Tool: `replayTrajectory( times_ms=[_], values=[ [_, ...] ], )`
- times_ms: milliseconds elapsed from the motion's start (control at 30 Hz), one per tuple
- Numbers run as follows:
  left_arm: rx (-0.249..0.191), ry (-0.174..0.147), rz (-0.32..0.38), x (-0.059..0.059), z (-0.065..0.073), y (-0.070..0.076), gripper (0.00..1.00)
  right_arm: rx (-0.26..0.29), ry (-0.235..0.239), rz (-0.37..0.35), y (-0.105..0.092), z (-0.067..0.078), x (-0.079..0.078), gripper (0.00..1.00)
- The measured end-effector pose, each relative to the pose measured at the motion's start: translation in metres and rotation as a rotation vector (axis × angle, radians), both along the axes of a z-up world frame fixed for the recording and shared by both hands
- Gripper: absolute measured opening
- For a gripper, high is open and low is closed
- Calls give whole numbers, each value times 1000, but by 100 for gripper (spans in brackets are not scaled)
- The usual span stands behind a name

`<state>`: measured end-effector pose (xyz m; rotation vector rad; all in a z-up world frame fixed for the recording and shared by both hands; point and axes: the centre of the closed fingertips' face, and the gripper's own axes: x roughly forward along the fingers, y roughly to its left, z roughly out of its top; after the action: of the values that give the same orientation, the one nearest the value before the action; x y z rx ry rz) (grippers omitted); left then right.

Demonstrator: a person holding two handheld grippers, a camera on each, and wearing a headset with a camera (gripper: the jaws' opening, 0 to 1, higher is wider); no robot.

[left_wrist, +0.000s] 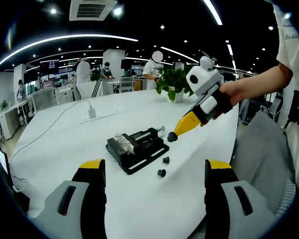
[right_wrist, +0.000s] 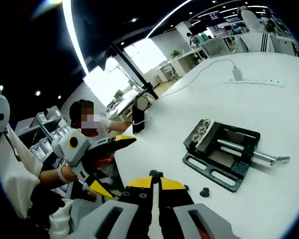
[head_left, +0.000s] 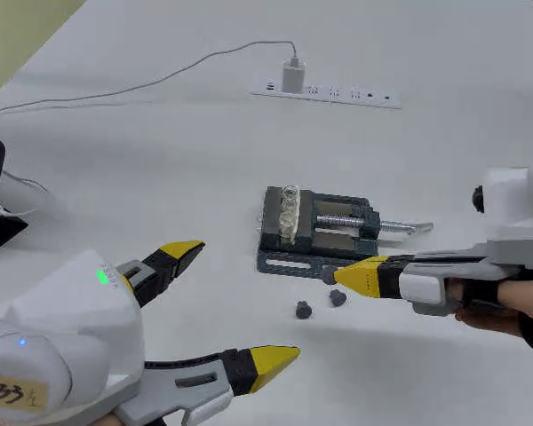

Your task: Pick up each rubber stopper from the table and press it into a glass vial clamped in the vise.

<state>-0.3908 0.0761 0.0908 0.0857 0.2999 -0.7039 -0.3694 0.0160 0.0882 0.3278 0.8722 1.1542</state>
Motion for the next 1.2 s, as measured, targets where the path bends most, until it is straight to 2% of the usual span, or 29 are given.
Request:
replayTrajectory(
  times_ms=[67,100,167,233,333,367,500,633,667,800,900,1133,1200],
  values=[
    [7,-31,-21,1,5,-3,76,38,38,-15,2,6,-2,0],
    [13,-46,-34,2,7,-4,74,75,69,-38,3,12,-2,0],
    [27,-72,-63,3,11,-8,71,162,177,-83,7,23,-4,0],
    [34,-90,-89,3,15,-12,66,214,232,-104,8,29,-5,0],
    [38,-112,-120,4,21,-18,60,224,260,-120,7,29,-6,0],
    [35,-112,-126,5,22,-19,59,222,254,-115,7,29,-6,0],
    [34,-113,-164,6,22,-29,52,301,332,-158,9,36,-7,0],
    [22,-113,-193,5,23,-38,42,331,376,-164,9,36,-10,0],
    [22,-114,-200,5,23,-40,41,345,404,-173,10,38,-11,0],
    [15,-121,-217,6,25,-45,33,365,429,-182,7,37,-10,0],
    [8,-132,-227,6,29,-47,24,401,472,-192,9,42,-12,0],
    [27,-170,-234,9,34,-46,18,410,502,-187,11,44,-19,0],
    [28,-172,-239,8,35,-46,16,405,501,-187,11,43,-20,0]
  ],
)
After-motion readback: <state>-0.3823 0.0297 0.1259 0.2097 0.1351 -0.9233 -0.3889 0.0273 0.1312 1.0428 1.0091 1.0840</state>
